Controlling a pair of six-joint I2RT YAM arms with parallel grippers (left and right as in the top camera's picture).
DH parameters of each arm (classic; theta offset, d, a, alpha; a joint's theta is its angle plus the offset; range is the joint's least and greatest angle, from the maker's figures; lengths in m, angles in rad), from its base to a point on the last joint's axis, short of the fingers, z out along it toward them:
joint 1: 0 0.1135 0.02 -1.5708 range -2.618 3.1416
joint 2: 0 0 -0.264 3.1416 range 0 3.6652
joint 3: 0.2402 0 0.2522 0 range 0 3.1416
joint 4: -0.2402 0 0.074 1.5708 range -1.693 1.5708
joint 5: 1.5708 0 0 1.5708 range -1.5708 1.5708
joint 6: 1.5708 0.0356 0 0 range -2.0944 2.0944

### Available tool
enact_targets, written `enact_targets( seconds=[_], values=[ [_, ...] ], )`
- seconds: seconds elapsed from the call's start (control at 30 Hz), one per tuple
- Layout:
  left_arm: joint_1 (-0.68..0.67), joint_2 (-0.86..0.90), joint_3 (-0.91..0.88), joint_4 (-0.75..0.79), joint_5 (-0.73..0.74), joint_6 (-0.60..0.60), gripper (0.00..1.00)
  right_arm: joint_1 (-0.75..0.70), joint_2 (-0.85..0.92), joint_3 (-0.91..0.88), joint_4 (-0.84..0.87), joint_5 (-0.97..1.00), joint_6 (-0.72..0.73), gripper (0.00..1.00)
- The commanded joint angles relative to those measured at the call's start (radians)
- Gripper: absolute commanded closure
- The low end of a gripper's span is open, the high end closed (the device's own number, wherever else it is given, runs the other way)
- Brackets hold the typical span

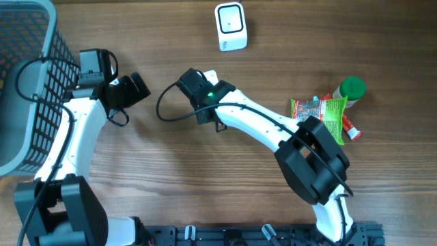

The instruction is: Scan the item barcode

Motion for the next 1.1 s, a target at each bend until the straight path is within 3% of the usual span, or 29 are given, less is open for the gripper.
enact_targets(
  seconds=[0.0,0.43,0.77,1.07],
  values=[
    [0.004,0.003,0.003,0.001,-0.002,0.005,0.0,0.0,0.029,-0.026,0.006,0.034,-0.021,0.73],
    [0.004,0.003,0.003,0.001,-0.002,0.005,0.0,0.001,0.03,-0.05,0.01,0.062,-0.017,0.73],
    [0.004,0.003,0.003,0.001,-0.002,0.005,0.0,0.002,0.03,-0.108,0.047,0.062,-0.019,0.62],
    [0.004,0.003,0.003,0.001,-0.002,0.005,0.0,0.002,0.03,-0.11,0.031,0.034,-0.021,0.62]
  ],
)
